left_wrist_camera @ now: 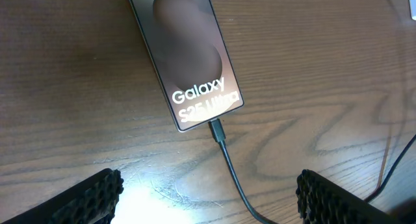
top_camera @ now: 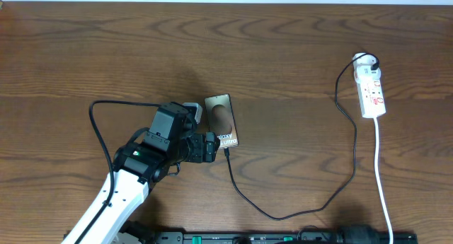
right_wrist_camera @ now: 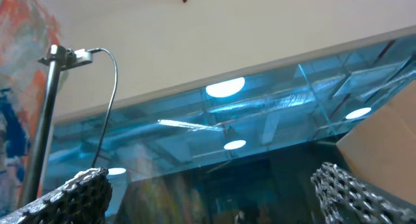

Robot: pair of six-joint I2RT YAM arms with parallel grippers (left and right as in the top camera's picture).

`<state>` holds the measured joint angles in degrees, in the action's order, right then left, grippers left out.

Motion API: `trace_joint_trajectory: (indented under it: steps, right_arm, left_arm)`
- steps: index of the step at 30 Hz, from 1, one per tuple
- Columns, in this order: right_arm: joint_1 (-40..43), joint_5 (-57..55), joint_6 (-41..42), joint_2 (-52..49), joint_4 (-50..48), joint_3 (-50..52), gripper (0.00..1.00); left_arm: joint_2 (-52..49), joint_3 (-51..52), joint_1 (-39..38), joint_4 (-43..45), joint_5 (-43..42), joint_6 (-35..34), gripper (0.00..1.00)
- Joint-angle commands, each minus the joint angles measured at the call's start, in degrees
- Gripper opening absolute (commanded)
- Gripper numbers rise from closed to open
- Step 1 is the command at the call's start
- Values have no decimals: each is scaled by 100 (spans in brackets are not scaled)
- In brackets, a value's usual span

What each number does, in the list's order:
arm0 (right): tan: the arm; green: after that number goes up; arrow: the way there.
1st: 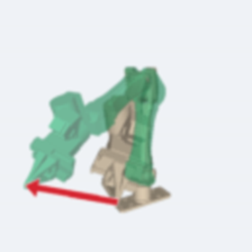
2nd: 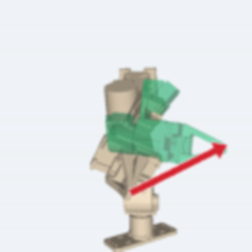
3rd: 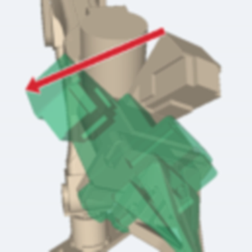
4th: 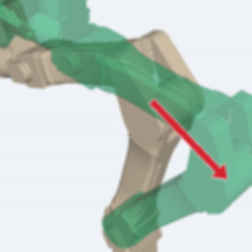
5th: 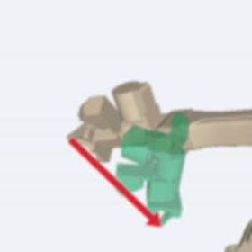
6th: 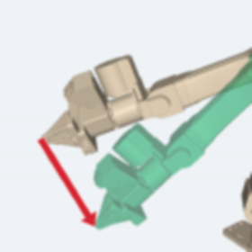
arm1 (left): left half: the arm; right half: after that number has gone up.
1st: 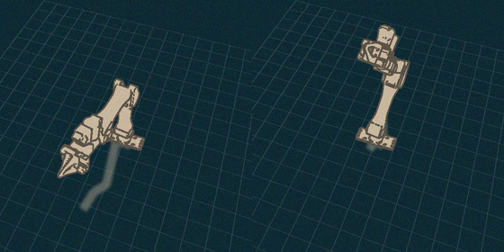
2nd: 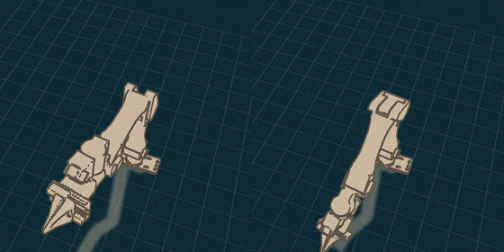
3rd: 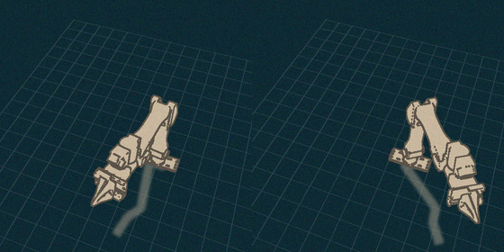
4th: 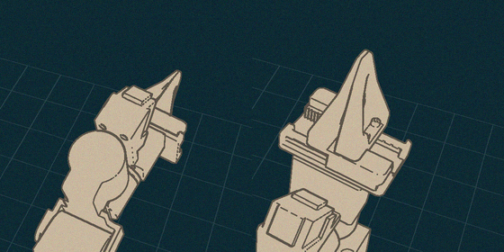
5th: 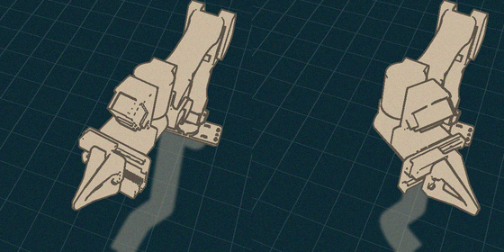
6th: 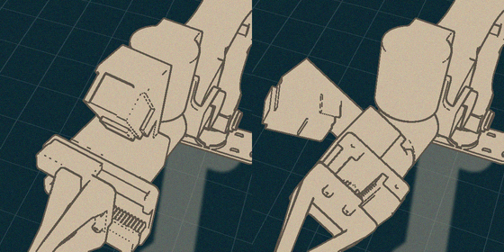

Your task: Plug charger to phone and switch on socket

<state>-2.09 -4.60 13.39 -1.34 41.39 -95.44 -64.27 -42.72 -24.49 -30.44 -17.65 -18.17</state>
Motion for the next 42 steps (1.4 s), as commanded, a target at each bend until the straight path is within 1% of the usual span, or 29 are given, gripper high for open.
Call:
trace_joint_trajectory:
  steps: [1, 4, 6, 25, 30, 33, 34, 35, 37, 42]
  right_arm:
    - [251, 26, 385, 87, -22, 195, 99]
    - [280, 24, 892, 87, -70, 407, 99]
    - [280, 26, 964, 87, -74, 470, 99]
    - [354, 190, 1038, 87, -157, 575, 99]
    - [361, -275, 1145, 87, -173, 693, 99]
    - [361, -280, 1161, 87, 140, 704, 99]
    - [361, -280, 1161, 87, 450, 704, 99]
    - [363, -420, 1139, 87, 647, 708, 99]
    - [358, -1043, 1130, 87, 894, 721, 99]
    - [354, -1137, 1836, 87, 955, 695, 99]
  left_arm:
    - [68, -31, -13, -17, 61, -9, 88]
    - [68, -31, -13, -17, 61, -9, 88]
    - [68, -31, -13, -20, 59, -9, 88]
    - [68, -31, -13, -20, 61, -9, 88]
    - [68, -31, -13, -17, 61, -9, 88]
    - [68, -31, -13, -17, 61, -9, 88]
    - [68, -31, -13, -17, 61, -9, 88]
    - [68, -31, -13, -17, 61, -9, 88]
    - [68, -31, -13, -20, 61, -9, 88]
    - [68, -31, -13, -20, 61, -9, 88]
